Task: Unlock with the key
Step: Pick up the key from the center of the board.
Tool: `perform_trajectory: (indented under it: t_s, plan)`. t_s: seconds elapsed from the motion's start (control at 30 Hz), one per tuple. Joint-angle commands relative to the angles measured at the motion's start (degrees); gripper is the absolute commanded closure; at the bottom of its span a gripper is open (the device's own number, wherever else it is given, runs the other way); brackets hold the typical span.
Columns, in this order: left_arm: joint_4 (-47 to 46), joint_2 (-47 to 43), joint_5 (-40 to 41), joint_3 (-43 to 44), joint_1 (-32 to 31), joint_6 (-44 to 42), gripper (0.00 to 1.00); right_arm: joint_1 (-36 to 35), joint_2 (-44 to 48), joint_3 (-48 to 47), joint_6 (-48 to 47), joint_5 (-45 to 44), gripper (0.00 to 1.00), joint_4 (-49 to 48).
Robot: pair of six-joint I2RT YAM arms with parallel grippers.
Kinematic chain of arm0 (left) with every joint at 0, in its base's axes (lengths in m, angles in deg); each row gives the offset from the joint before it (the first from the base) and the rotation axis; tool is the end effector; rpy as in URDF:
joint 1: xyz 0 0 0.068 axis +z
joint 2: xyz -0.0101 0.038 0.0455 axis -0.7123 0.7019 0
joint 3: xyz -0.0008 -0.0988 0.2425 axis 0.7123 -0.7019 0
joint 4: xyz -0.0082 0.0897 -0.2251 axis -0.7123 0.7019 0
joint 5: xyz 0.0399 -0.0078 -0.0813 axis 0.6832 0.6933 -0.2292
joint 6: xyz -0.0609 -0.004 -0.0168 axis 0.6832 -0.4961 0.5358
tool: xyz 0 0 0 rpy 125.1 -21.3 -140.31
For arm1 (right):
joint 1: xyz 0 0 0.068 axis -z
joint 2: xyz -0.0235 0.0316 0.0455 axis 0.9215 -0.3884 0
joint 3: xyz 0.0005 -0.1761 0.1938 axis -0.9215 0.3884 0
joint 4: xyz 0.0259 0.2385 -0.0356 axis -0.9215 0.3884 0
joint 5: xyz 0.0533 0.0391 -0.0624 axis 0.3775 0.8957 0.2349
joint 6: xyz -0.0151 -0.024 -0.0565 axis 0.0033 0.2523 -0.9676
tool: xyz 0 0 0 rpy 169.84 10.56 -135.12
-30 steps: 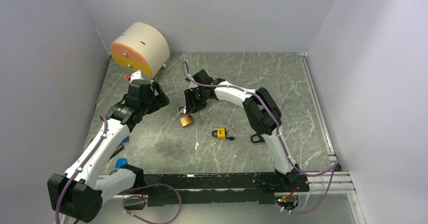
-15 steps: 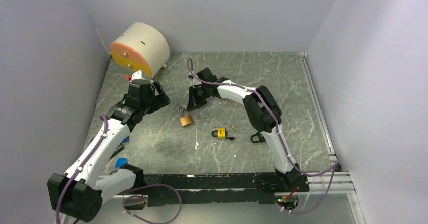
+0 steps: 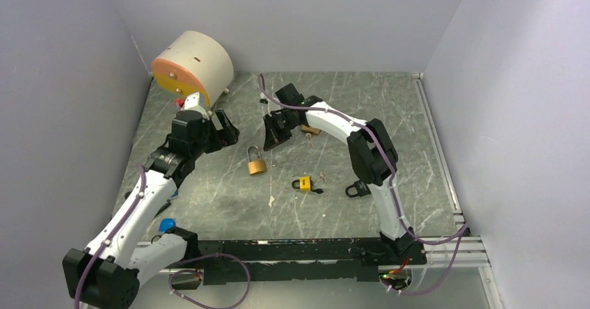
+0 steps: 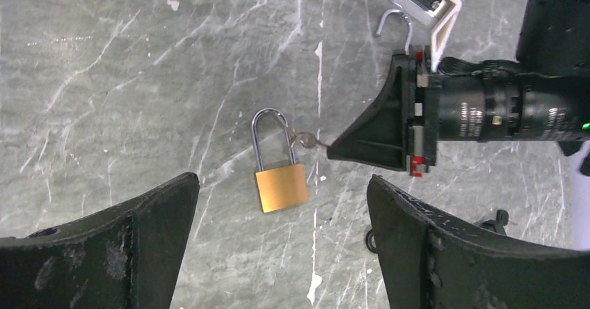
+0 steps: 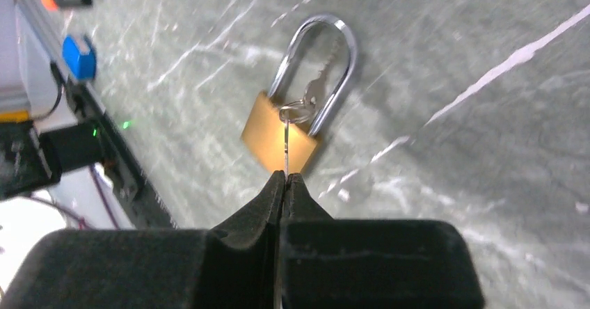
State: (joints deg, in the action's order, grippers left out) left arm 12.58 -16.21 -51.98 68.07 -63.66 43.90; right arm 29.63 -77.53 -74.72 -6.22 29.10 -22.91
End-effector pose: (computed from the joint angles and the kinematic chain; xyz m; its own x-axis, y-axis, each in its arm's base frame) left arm 0.2085 -0.0646 0.2979 -0.5498 -0.4083 -0.7288 -0.0750 0.8930 -0.4437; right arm 0.3523 0.3051 0.1719 -0.8391 -0.3624 -0.4057 -0.5437 0.5820 0.6047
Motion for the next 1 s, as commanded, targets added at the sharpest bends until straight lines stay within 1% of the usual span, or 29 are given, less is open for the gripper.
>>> perform_trajectory:
  t_s: [0.0, 0.03, 0.07, 0.13, 0.2, 0.27, 0.37, 0.43, 0.47, 0.53, 0.6, 0.63, 0.7, 0.73, 0.83, 0.97]
  plan:
    - [-8.6, -4.8, -1.6, -3.5, 0.0, -3.8, 0.06, 0.1, 7.8, -3.8, -13.7, 4.9, 1.00, 14.6]
    - [-10.6, -5.8, -2.4, -4.8, 0.0, -4.3, 0.06, 0.0, 9.0, -2.8, -13.9, 3.3, 1.00, 15.2]
    - [-12.5, -6.6, -3.5, -6.0, 0.0, -4.7, 0.06, 0.0, 10.2, -1.8, -12.9, -1.1, 1.00, 15.8]
    - [-16.3, -8.0, -5.4, -8.3, 0.1, -4.8, 0.07, 0.0, 10.8, -2.3, -10.1, -14.5, 1.00, 19.5]
    - [-19.9, -8.7, -8.5, -10.9, 0.0, -4.6, 0.10, -0.2, 10.0, -5.9, -9.4, -24.1, 1.00, 27.0]
    - [-23.4, -8.8, -12.1, -12.9, 0.0, -4.2, 0.12, -0.8, 11.7, -5.7, -10.3, -26.7, 1.00, 29.2]
    - [-30.9, -7.9, -19.5, -15.9, 0.1, -4.1, 0.12, -1.3, 16.5, -2.5, -14.3, -20.8, 1.00, 28.1]
    - [-35.3, -6.3, -26.2, -16.9, 0.0, -5.5, 0.10, -1.4, 19.3, -0.7, -16.8, -16.2, 1.00, 27.9]
    - [-37.1, -4.8, -31.0, -17.0, 0.0, -6.4, 0.10, -1.4, 20.3, -0.1, -18.2, -13.9, 1.00, 28.2]
    - [-38.7, -2.2, -38.4, -16.4, 0.1, -8.3, 0.10, -1.5, 21.8, 0.6, -21.5, -8.5, 1.00, 29.8]
    - [-40.0, 0.7, -44.2, -15.6, 0.0, -9.5, 0.12, -1.6, 24.1, 2.0, -22.7, -4.3, 1.00, 29.2]
    - [-41.2, 2.1, -46.5, -15.4, 0.0, -9.4, 0.13, -1.6, 25.4, 2.5, -23.4, -2.8, 1.00, 28.6]
    - [-44.0, 5.0, -50.3, -14.9, 0.0, -8.6, 0.20, -1.6, 27.6, 3.8, -24.7, -0.3, 1.00, 27.4]
    - [-44.8, 6.2, -51.6, -14.5, 0.0, -8.0, 0.22, -1.6, 28.7, 4.3, -25.6, 0.9, 1.00, 27.1]
    - [-49.2, 9.5, -58.1, -12.8, 0.0, -5.2, 0.26, -1.6, 31.5, 6.6, -26.9, 2.6, 1.00, 25.4]
    - [-53.9, 13.5, -66.3, -11.3, 0.0, -2.5, 0.31, -1.6, 32.6, 8.3, -27.3, 4.3, 1.00, 23.8]
